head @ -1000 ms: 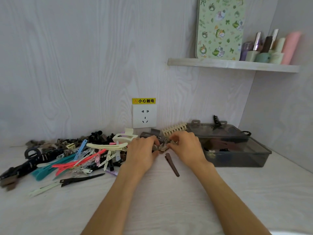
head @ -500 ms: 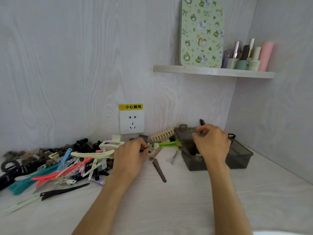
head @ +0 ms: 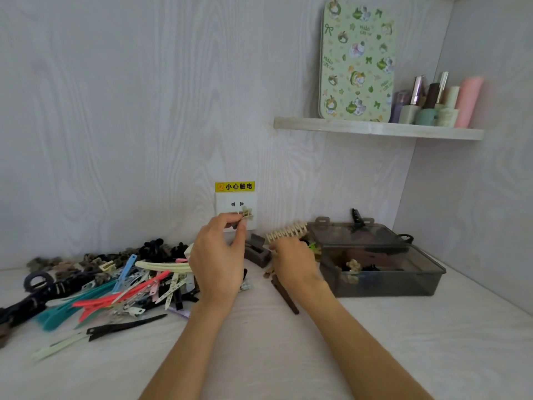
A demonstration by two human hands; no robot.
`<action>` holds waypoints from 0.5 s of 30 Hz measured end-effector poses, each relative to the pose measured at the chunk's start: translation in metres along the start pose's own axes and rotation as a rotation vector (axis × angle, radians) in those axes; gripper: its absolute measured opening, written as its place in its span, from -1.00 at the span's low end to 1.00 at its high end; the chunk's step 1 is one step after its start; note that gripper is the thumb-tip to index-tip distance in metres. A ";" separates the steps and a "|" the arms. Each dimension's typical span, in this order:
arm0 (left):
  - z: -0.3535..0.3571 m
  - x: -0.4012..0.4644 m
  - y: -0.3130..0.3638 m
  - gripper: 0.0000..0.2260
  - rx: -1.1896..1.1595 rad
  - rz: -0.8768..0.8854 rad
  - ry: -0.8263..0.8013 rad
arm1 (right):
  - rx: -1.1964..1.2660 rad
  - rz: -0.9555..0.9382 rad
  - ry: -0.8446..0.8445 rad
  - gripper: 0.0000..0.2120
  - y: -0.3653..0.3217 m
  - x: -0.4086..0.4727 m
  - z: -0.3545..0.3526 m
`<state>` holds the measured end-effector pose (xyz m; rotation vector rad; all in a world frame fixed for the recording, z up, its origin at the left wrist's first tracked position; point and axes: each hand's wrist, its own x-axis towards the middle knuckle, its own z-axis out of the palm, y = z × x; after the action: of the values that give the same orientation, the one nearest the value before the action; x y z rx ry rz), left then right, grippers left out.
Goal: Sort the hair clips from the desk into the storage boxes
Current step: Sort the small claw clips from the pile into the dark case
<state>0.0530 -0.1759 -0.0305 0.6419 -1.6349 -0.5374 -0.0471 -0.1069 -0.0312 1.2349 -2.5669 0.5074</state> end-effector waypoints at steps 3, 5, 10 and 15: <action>0.004 -0.005 0.007 -0.88 -0.039 0.017 -0.015 | 0.128 -0.024 0.150 -0.80 0.005 -0.005 -0.021; 0.005 -0.010 0.012 -0.87 -0.054 0.039 -0.046 | 0.225 -0.039 0.307 -0.82 0.015 -0.015 -0.043; 0.018 -0.028 0.036 -0.86 -0.199 0.130 -0.180 | 0.238 0.133 0.591 -0.88 0.098 -0.047 -0.078; 0.057 -0.057 0.072 -0.89 -0.124 0.277 -0.387 | 0.382 0.396 0.517 -0.89 0.141 -0.055 -0.058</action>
<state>-0.0050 -0.0853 -0.0332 0.2194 -1.9958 -0.5772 -0.1206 0.0378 -0.0273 0.5596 -2.3083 1.2596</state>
